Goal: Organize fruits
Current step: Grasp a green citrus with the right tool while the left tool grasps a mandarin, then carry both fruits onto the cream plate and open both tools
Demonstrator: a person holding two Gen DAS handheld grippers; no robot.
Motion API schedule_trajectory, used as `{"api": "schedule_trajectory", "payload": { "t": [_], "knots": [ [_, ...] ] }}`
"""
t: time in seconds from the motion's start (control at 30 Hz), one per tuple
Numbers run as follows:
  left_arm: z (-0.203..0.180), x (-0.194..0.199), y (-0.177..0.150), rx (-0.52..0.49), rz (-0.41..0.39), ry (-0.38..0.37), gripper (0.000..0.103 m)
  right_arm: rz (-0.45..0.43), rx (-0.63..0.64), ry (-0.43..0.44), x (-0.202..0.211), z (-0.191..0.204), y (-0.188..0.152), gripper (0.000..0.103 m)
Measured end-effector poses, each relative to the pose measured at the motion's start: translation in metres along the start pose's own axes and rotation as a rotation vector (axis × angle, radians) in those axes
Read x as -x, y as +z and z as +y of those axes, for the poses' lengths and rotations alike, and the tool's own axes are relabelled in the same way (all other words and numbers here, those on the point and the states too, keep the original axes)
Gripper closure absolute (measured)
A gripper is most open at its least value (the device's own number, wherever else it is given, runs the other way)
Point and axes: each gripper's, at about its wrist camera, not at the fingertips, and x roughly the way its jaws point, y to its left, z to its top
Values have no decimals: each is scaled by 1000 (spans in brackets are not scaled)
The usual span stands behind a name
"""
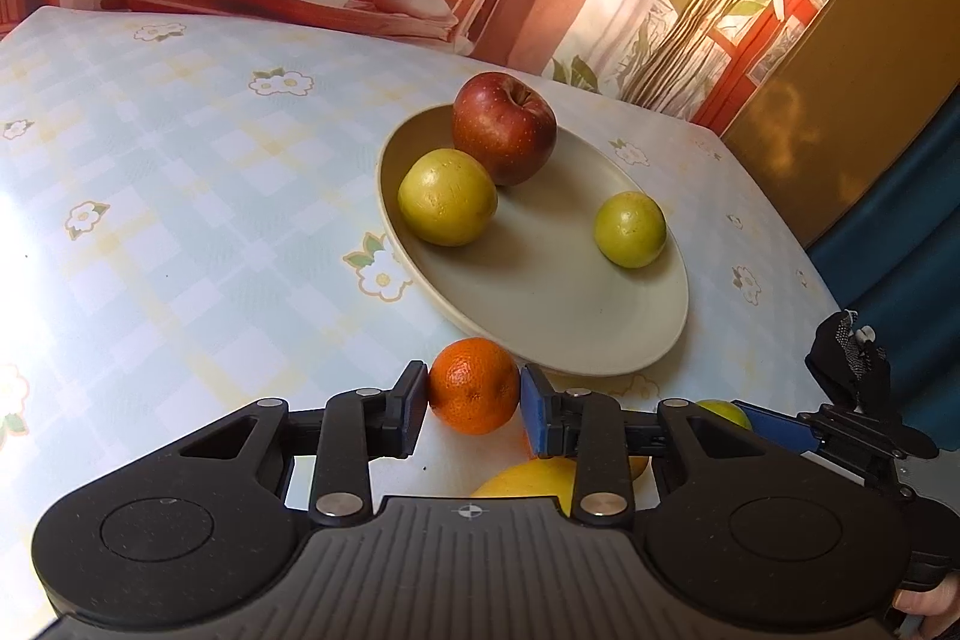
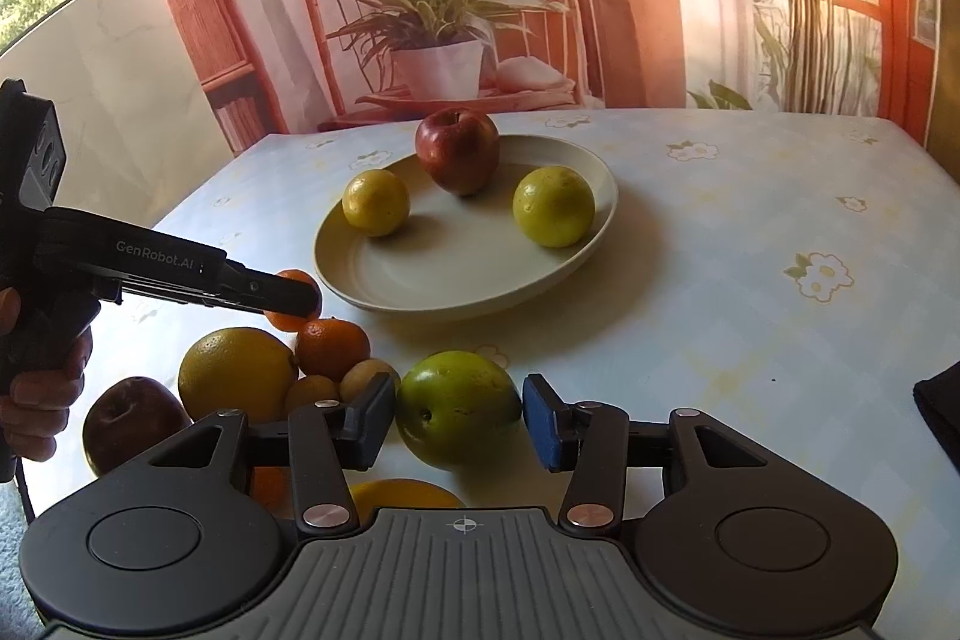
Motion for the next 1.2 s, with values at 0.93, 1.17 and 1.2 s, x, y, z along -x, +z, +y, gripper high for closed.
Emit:
{"api": "schedule_trajectory", "payload": {
  "t": [0.93, 1.17, 1.2],
  "knots": [
    [-15, -32, 51, -169, -5, 86, 68, -28, 117, -21, -46, -22, 77, 60],
    [-12, -44, 57, -179, -7, 113, 68, -3, 160, -15, -69, -17, 83, 60],
    [-12, -46, 58, -183, -6, 116, 68, 1, 175, -25, -72, -17, 84, 60]
  ]
}}
